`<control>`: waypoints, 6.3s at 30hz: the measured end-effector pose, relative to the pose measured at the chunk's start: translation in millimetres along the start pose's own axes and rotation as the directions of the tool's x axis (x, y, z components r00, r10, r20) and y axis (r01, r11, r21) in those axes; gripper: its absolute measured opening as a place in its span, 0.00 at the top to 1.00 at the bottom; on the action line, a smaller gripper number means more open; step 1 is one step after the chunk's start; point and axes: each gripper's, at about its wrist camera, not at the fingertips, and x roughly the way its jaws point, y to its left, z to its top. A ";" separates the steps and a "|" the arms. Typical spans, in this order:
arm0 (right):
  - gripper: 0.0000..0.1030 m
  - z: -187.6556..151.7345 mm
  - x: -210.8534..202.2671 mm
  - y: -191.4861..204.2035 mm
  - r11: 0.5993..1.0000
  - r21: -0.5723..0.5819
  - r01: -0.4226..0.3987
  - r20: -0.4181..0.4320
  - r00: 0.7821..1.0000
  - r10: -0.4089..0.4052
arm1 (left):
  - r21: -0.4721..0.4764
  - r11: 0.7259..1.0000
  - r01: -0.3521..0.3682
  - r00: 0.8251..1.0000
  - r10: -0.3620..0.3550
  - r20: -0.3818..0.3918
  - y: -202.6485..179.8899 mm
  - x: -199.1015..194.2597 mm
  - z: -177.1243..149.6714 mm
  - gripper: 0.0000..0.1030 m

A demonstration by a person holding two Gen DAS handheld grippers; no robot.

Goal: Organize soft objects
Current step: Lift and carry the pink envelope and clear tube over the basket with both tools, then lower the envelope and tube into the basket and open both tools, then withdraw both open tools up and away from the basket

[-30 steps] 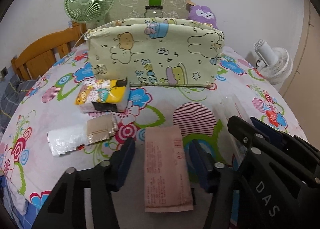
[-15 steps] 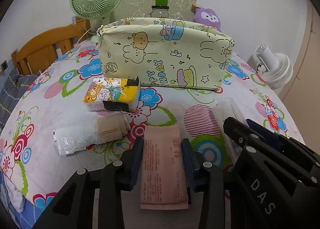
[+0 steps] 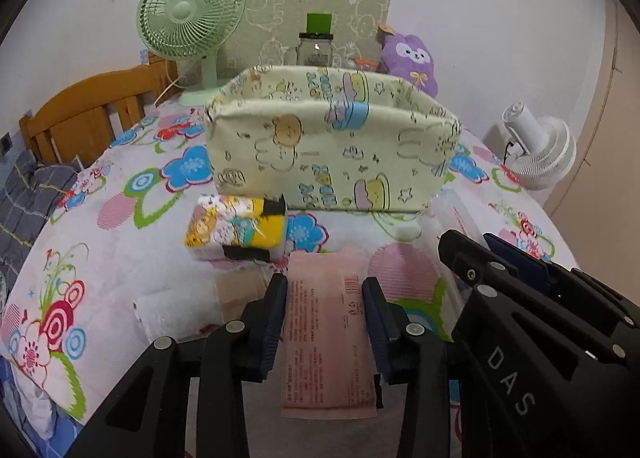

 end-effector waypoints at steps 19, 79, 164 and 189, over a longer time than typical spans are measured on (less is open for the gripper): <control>0.73 40.7 -34.1 13.6 1.000 -0.008 -0.011 0.069 0.998 0.011 | 0.053 0.999 -0.003 0.995 -0.003 0.100 -1.9 -35.6 39.8 0.62; 0.73 156.1 -8.7 30.1 0.998 -0.068 0.008 0.201 0.980 0.006 | 0.123 0.992 -0.017 0.970 -0.014 0.244 4.1 -12.2 153.5 0.62; 0.01 150.9 47.7 10.5 0.998 -0.016 -0.063 0.121 0.991 0.065 | 0.107 0.994 -0.034 0.992 0.021 0.126 4.2 36.4 149.1 0.03; 0.00 123.9 -33.1 19.1 0.998 -0.066 0.015 0.202 0.979 -0.001 | 0.119 0.993 -0.022 0.980 -0.002 0.199 -4.9 -32.3 119.4 0.00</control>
